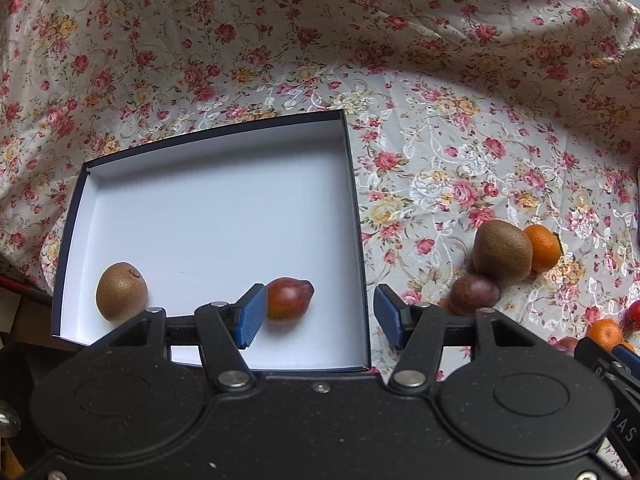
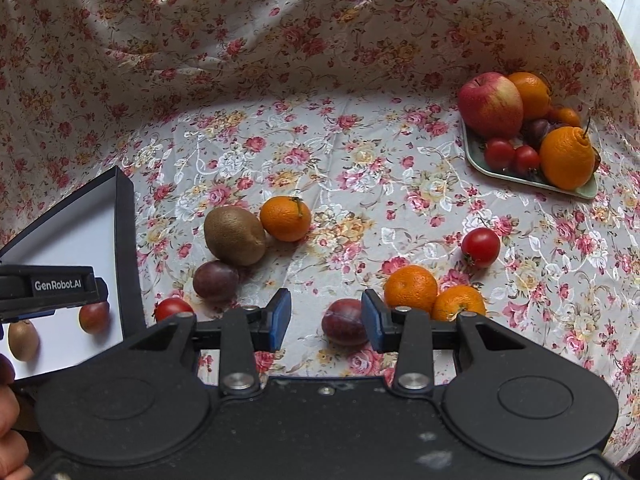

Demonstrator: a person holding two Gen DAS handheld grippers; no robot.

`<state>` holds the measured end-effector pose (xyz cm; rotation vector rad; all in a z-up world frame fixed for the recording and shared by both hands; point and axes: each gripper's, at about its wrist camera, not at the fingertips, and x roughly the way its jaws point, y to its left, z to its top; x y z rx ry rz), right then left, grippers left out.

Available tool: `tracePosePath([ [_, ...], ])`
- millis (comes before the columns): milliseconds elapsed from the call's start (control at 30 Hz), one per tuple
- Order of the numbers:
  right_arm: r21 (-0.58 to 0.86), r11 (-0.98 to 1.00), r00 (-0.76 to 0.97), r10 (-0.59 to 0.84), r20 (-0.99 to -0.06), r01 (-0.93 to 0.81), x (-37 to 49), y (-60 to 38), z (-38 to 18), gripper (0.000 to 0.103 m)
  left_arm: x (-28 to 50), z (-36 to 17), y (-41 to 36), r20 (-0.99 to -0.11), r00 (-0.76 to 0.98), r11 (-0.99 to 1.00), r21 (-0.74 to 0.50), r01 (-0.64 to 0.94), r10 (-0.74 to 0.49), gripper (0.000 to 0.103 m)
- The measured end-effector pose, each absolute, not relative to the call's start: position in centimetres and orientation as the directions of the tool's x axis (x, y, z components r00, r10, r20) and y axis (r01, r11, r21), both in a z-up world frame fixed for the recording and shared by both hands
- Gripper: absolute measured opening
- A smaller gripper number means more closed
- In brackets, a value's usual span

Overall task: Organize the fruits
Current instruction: 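Withdraw both open tools from the box toward the loose fruit, then close the right tool on a mandarin orange while the left tool approaches a plum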

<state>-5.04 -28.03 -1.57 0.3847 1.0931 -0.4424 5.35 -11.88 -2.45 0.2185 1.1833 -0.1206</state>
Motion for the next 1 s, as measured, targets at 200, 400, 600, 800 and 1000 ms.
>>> tracePosePath([
  [200, 0.073, 0.808, 0.368, -0.184, -0.911, 0.585, -6.6, -31.2, -1.7, 0.041, 4.5, -2.6, -14.0, -0.931, 0.364, 0.963, 0.098, 0.249, 0.001, 0.062],
  [400, 0.083, 0.723, 0.317, -0.194, -0.928, 0.686, -8.4, -35.4, -2.7, 0.041, 3.9, -2.9, -15.7, -0.942, 0.336, 0.957, 0.078, 0.279, -0.021, 0.062],
  [600, 0.105, 0.627, 0.265, -0.167, -0.949, 0.772, -10.2, -38.3, -4.0, 0.041, 3.4, -3.2, -16.9, -0.953, 0.299, 0.951, 0.042, 0.306, -0.054, 0.062],
  [800, 0.094, 0.591, 0.236, -0.168, -0.957, 0.801, -10.9, -39.3, -5.0, 0.041, 3.0, -3.4, -17.8, -0.959, 0.273, 0.947, 0.016, 0.322, -0.077, 0.062],
  [1000, 0.141, 0.567, 0.271, -0.151, -0.951, 0.812, -11.0, -39.4, -4.7, 0.042, 2.8, -3.4, -18.2, -0.961, 0.263, 0.941, 0.006, 0.337, -0.088, 0.062],
])
